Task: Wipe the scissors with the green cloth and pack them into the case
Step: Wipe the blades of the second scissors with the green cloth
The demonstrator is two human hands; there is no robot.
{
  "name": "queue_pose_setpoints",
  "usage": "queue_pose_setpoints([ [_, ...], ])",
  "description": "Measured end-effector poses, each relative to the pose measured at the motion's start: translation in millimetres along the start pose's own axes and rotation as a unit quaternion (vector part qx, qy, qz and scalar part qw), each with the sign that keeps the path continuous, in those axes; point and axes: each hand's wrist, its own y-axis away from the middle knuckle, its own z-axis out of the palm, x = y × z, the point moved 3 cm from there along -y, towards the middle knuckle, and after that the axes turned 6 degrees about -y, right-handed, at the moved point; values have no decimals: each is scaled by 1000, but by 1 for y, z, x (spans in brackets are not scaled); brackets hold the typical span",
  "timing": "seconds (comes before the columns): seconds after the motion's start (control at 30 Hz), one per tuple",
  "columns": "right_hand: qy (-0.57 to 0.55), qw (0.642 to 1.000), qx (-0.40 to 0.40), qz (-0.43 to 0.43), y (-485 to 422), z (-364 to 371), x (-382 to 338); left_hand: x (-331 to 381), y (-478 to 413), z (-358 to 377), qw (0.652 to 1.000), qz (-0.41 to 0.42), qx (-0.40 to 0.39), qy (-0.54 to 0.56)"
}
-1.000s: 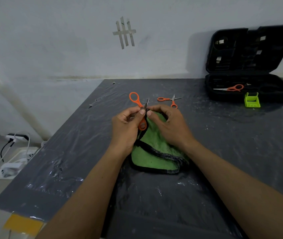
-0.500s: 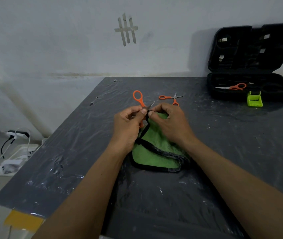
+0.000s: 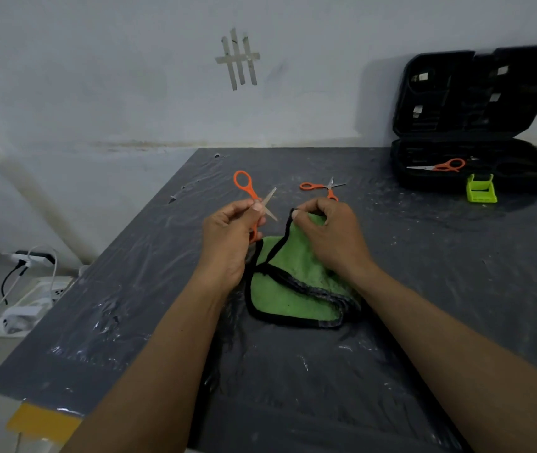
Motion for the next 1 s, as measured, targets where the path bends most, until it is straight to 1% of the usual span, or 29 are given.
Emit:
queue_pose_setpoints([
  [0.07, -7, 998, 52, -17, 1, -4, 0, 0, -1, -2, 1000, 7, 6, -21],
  [0.17, 28, 988, 98, -117, 4, -4, -8, 1, 2, -1, 998, 24, 4, -50],
  [0.27, 61, 974, 94, -199, 8, 3, -16, 1, 3, 0, 996, 48, 13, -80],
  [0.37, 82, 964, 70, -242, 10, 9, -22, 0, 6, 4, 989, 79, 5, -125],
  [0.47, 102, 962, 46, -247, 9, 11, -22, 0, 8, 7, 981, 112, -7, -158],
  [0.53, 116, 963, 38, -241, 9, 11, -21, 0, 9, 8, 978, 119, -18, -169],
  [0.7, 126, 964, 43, -230, 8, 10, -21, 2, 8, 8, 966, 139, -32, -216],
  [1.0, 140, 968, 45, -202, 7, 10, -17, 7, 8, 7, 950, 164, -42, -263],
])
